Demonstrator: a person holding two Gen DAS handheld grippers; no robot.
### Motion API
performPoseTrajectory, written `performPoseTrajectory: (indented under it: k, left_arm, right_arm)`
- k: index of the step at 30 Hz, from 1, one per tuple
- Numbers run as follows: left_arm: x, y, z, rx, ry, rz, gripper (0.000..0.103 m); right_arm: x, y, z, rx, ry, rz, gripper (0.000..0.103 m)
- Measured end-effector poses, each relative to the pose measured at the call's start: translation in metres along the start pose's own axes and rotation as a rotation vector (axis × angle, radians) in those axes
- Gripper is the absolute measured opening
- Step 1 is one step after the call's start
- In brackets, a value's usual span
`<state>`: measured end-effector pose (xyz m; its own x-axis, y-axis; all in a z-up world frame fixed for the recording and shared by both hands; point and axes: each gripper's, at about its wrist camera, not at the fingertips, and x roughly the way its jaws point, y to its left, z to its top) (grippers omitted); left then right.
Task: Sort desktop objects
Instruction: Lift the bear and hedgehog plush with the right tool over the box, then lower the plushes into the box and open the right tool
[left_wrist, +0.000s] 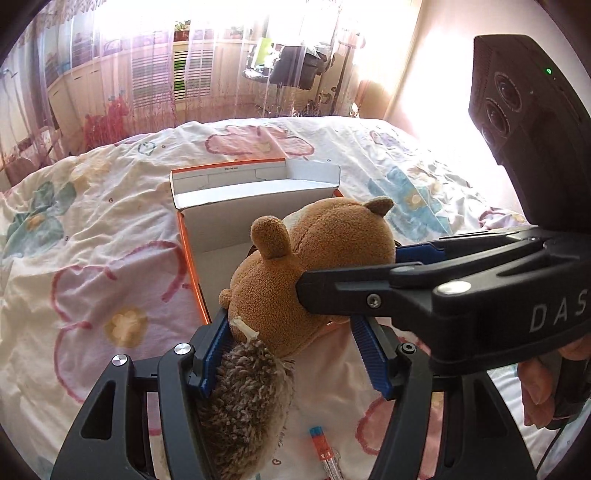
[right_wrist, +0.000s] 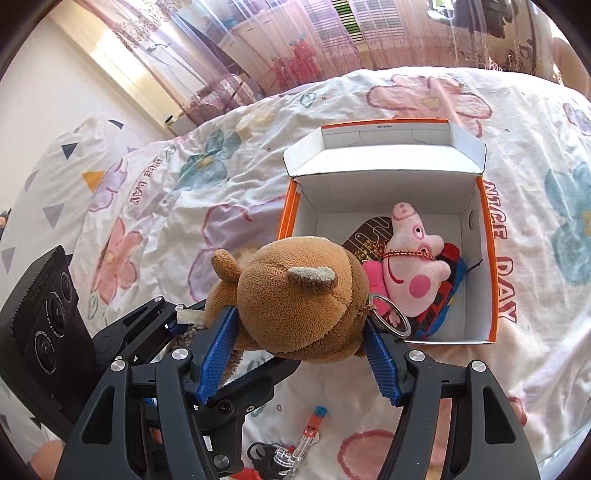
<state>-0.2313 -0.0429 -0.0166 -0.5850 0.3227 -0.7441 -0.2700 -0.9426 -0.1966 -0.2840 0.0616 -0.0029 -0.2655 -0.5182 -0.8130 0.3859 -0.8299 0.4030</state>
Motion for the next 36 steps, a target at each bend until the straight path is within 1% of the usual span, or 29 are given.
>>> performPoseTrajectory:
  k: [4, 9, 12, 21, 25, 27, 30, 35, 36]
  left_arm:
    - [0.016, 0.012, 0.01, -0.021, 0.01, 0.001, 0.062]
    - [0.035, 0.019, 0.01, -0.055, 0.032, 0.007, 0.062]
    - [0.044, 0.021, 0.007, -0.059, 0.051, 0.018, 0.062]
    - [0.071, 0.027, -0.002, -0.073, 0.1, 0.031, 0.062]
    - [0.077, 0.024, 0.002, -0.054, 0.101, 0.049, 0.062]
    - [0.08, 0.025, 0.005, -0.061, 0.1, 0.042, 0.062]
    - [0.084, 0.026, 0.01, -0.077, 0.097, 0.033, 0.062]
    - [0.095, 0.028, 0.011, -0.089, 0.087, 0.04, 0.062]
    - [0.097, 0.027, 0.012, -0.079, 0.085, 0.049, 0.063]
  right_arm:
    - [0.01, -0.009, 0.015, 0.018, 0.004, 0.002, 0.066]
    - [0.031, -0.017, 0.029, 0.018, 0.021, 0.002, 0.066]
    - [0.045, -0.025, 0.033, 0.037, 0.035, 0.016, 0.066]
    - [0.079, -0.042, 0.032, 0.058, 0.077, 0.02, 0.066]
    - [0.085, -0.05, 0.036, 0.071, 0.073, 0.021, 0.066]
    - [0.086, -0.054, 0.039, 0.078, 0.068, 0.021, 0.066]
    - [0.085, -0.056, 0.045, 0.066, 0.058, 0.006, 0.066]
    - [0.09, -0.06, 0.052, 0.062, 0.07, -0.03, 0.067]
    - [0.092, -0.062, 0.053, 0.065, 0.074, -0.035, 0.067]
